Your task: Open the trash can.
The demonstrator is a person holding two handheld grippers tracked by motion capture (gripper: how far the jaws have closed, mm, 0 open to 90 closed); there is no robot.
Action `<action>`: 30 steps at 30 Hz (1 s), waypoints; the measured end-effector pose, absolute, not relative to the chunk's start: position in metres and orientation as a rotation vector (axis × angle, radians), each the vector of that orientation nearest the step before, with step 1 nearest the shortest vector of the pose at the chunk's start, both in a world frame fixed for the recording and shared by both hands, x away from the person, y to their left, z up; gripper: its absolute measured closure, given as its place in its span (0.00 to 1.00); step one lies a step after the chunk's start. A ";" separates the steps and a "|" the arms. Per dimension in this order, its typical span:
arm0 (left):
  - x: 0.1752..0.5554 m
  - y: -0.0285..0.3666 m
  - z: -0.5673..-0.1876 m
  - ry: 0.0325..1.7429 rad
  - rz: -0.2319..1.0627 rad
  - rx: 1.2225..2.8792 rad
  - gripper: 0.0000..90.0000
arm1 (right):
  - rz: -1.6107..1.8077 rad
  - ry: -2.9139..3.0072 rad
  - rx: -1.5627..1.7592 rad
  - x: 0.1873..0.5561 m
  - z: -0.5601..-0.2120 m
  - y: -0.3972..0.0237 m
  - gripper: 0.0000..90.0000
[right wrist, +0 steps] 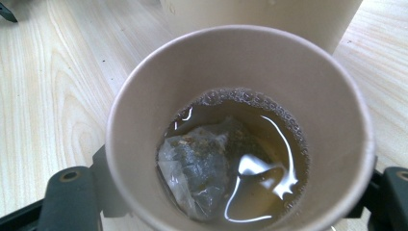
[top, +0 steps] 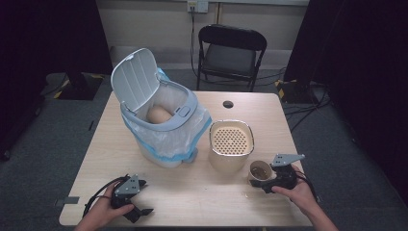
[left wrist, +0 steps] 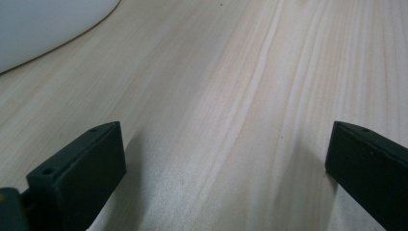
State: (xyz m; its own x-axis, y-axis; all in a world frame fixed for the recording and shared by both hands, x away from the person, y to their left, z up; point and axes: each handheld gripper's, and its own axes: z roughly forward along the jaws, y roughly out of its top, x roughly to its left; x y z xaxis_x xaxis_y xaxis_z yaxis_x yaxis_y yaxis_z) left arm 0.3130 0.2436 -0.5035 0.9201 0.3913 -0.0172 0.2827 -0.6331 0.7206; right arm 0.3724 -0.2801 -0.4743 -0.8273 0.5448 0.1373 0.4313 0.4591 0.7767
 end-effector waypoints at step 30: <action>0.313 0.244 -0.504 0.477 0.180 2.294 0.00 | 1.240 2.551 0.894 0.386 -0.451 -0.295 0.30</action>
